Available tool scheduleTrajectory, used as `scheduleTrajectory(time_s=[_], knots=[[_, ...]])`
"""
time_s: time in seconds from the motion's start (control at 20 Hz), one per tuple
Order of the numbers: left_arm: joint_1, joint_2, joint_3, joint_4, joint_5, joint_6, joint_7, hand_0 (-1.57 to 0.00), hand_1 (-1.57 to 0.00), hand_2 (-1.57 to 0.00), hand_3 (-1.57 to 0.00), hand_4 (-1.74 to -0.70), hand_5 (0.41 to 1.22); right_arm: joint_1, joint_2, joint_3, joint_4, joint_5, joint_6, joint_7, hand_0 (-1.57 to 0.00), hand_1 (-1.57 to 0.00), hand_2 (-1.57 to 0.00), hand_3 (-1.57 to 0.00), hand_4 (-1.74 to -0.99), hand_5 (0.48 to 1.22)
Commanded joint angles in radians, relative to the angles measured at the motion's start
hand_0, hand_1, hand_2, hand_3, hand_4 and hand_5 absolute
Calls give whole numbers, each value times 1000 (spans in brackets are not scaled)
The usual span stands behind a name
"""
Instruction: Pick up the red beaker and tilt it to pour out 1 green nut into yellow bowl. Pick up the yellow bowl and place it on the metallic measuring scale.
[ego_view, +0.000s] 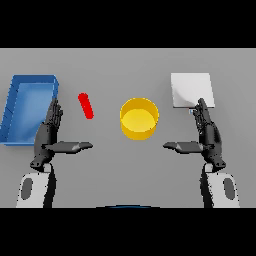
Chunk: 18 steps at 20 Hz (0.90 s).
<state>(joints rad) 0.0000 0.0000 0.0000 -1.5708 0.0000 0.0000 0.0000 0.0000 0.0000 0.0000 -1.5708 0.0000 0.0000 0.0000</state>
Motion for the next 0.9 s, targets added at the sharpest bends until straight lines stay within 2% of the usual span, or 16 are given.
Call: scheduleTrajectory(time_s=[0.0,0.25,0.3,0.35,0.45,0.55,0.7,0.85], knots=[[2,0,0,-1,1,0,-2,1,1,1,1,-1151,599,1,0,0,-1,-1,0,-1,1,1,1,1,-1167,599],[24,15,6,-18,11,-11,-9,1,1,1,1,-1151,599,24,5,11,-15,3,5,-18,1,1,1,1,-1167,599],[54,38,-26,-59,-30,-17,-18,1,1,1,1,-1151,599,58,-38,53,-48,122,-31,-81,1,1,1,1,-1167,599],[72,57,-42,-88,-49,-27,-12,1,1,1,1,-1156,599,80,-62,74,-68,192,-54,-100,1,1,1,1,-1163,595],[116,72,-69,-145,-72,-36,-1,1,1,1,1,-1161,599,112,-74,107,-97,268,-79,-110,1,1,1,1,-1160,591],[117,76,-82,-156,-92,-30,33,1,1,1,1,-1163,600,126,-68,121,-115,290,-88,-99,1,1,1,1,-1162,591],[110,80,-96,-141,-123,-28,46,1,1,1,1,-1161,602,121,-63,117,-132,267,-77,-76,1,1,1,1,-1192,600],[75,75,-104,-100,-138,-29,44,1,1,1,1,-1170,605,129,-64,111,-133,234,-54,-96,1,1,1,1,-1224,611]])
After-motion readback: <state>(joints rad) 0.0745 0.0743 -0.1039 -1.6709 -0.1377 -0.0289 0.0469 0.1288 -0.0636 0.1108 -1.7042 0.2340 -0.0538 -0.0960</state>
